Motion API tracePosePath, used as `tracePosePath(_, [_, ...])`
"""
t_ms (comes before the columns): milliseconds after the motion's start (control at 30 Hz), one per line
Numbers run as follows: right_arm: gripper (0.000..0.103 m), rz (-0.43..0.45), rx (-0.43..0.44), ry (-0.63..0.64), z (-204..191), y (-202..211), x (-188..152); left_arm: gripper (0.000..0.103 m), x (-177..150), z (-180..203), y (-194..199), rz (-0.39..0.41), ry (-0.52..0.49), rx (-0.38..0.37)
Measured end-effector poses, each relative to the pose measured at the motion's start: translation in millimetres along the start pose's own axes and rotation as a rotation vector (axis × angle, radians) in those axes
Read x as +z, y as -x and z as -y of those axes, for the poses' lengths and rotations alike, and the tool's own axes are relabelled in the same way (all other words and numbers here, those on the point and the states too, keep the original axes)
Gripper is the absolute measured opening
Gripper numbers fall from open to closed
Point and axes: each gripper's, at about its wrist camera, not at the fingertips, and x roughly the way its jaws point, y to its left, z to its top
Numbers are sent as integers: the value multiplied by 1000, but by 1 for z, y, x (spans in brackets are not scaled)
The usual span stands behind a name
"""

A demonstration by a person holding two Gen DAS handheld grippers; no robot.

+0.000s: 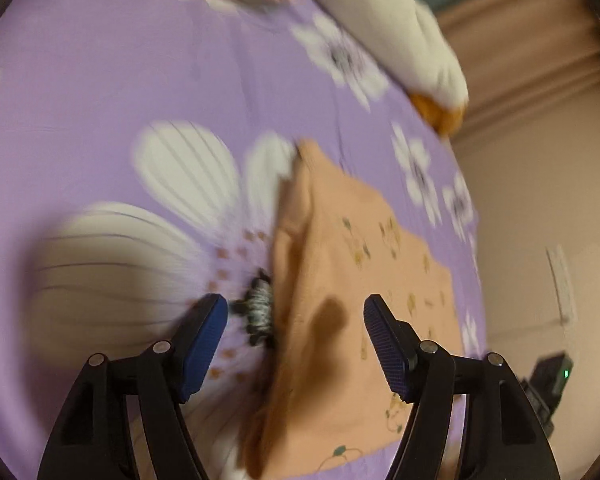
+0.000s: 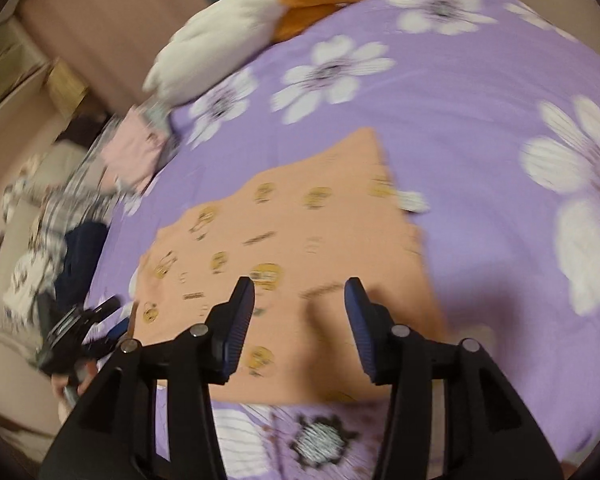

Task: Fold small clothes
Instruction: 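Grasp the sleepsuit side with the left tool and lift it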

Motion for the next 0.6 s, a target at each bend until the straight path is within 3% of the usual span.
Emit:
tracePosePath(67, [29, -7, 18, 61, -14, -10, 3, 69, 3, 3, -11, -3, 22, -67])
tracePosePath(133, [19, -29, 53, 109, -27, -23, 5, 69, 5, 9, -26, -63, 14, -139])
tracePosePath(167, [15, -41, 89, 113, -31, -30, 6, 69, 5, 15, -33, -88, -10, -134])
tracePosePath(267, [11, -72, 159, 120, -37, -49, 5, 69, -1, 37, -39, -104, -152, -46])
tracePosePath(300, [10, -91, 173, 129, -39, -56, 3, 63, -1, 42, -41, -108, -177, -2])
tracePosePath(367, [9, -129, 201, 139, -43, -70, 0, 47, 0, 46, -43, -101, -163, 98])
tracePosePath(400, [9, -158, 221, 141, -44, -79, -5, 44, 0, 47, -44, -102, -155, 132])
tracePosePath(433, [8, -188, 222, 149, -45, -87, -8, 43, 0, 49, -44, -102, -159, 160])
tracePosePath(467, [0, -224, 197, 162, -44, -96, -15, 42, 0, 52, -47, -97, -173, 188])
tracePosePath(500, [0, -246, 154, 165, -41, -107, -20, 40, -2, 54, -48, -90, -179, 212])
tracePosePath(600, [0, -209, 198, 126, -33, -107, -24, 39, -9, 65, -52, -45, -200, 299])
